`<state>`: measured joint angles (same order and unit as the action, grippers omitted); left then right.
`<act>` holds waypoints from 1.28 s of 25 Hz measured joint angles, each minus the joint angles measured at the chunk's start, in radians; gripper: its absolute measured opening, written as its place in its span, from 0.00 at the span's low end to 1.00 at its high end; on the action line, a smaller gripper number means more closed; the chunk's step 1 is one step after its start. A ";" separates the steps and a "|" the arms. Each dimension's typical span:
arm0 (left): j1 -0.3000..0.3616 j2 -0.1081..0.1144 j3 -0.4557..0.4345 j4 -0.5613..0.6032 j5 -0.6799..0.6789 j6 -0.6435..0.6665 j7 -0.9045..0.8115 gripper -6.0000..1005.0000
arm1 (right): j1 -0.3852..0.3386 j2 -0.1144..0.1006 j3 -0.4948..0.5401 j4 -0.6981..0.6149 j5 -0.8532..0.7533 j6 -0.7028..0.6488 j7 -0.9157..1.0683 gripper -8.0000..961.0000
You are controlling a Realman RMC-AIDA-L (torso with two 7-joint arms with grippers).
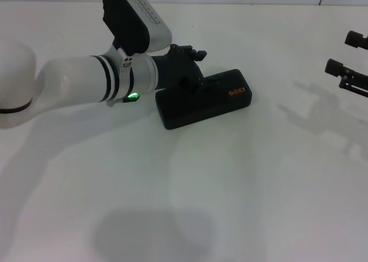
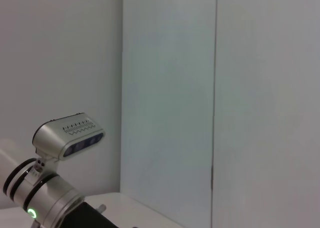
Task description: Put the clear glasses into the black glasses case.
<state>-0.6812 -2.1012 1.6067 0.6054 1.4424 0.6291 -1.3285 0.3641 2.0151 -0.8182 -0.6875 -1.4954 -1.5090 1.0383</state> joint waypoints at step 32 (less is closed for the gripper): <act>0.236 0.021 -0.457 0.088 -0.065 1.034 0.236 0.64 | 0.166 -0.059 -0.007 -0.105 -0.226 -0.363 0.116 0.73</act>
<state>-0.4452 -2.0797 1.1498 0.6938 1.3772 1.6627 -1.0923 0.5299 1.9565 -0.8254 -0.7920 -1.7217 -1.8716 1.1538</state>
